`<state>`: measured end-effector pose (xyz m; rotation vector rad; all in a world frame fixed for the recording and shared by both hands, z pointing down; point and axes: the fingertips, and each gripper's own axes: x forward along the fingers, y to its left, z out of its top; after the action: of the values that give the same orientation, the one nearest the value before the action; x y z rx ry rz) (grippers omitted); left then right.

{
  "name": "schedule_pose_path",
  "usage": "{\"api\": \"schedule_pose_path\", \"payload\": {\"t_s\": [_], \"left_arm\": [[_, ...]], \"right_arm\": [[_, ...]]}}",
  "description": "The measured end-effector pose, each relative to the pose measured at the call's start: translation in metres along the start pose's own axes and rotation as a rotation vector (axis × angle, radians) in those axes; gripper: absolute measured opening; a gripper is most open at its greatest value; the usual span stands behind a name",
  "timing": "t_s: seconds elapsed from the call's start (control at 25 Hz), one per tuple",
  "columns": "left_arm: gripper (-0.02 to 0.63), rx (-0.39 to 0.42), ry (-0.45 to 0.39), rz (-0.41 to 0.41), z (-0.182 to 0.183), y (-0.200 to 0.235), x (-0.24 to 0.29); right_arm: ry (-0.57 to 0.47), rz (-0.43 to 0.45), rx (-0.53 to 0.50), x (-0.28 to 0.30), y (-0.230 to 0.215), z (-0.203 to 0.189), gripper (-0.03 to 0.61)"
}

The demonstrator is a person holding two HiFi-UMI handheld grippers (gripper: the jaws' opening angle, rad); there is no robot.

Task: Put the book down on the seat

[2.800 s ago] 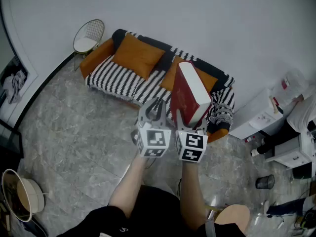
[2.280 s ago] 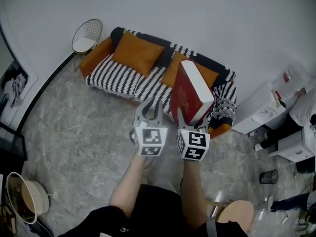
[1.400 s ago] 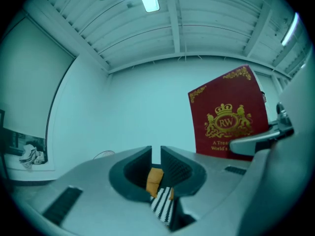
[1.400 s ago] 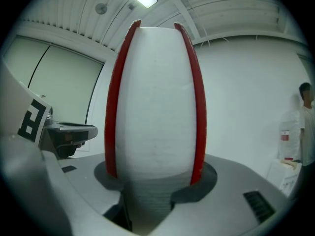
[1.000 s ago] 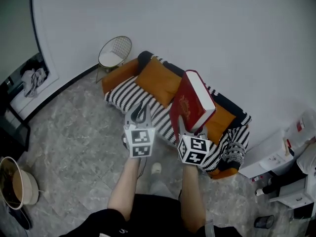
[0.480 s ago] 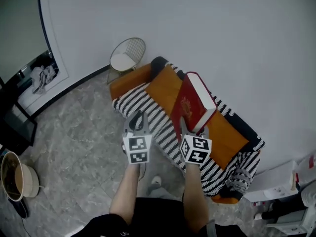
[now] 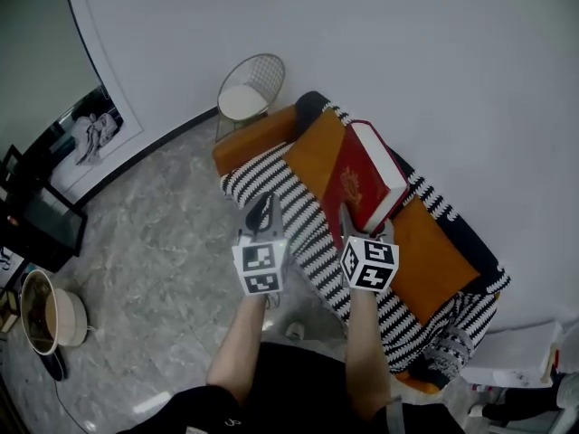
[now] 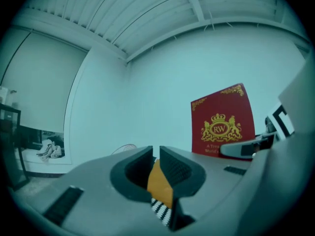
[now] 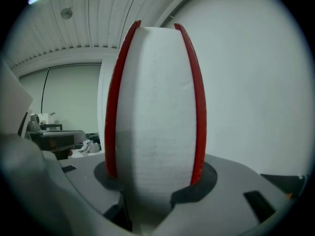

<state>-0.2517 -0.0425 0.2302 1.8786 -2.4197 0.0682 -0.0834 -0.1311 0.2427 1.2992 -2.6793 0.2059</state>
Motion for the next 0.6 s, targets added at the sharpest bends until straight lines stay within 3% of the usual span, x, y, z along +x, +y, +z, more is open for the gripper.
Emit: {"api": "schedule_pose_path", "payload": {"t_s": [0.2,0.48,0.6], "left_arm": [[0.049,-0.044,-0.026,-0.075,0.019,-0.036,0.031],[0.049,0.023,-0.032,-0.235,0.033,-0.117,0.075],[0.049,0.071,-0.029,-0.302,0.035,-0.159,0.087]], "right_arm": [[0.006,-0.079,0.02,0.001,-0.047,-0.001,0.235],[-0.05,-0.234,0.11,-0.034,-0.129,0.008,0.235],[-0.062,-0.27,0.075,-0.045,-0.142,0.016,0.235]]}}
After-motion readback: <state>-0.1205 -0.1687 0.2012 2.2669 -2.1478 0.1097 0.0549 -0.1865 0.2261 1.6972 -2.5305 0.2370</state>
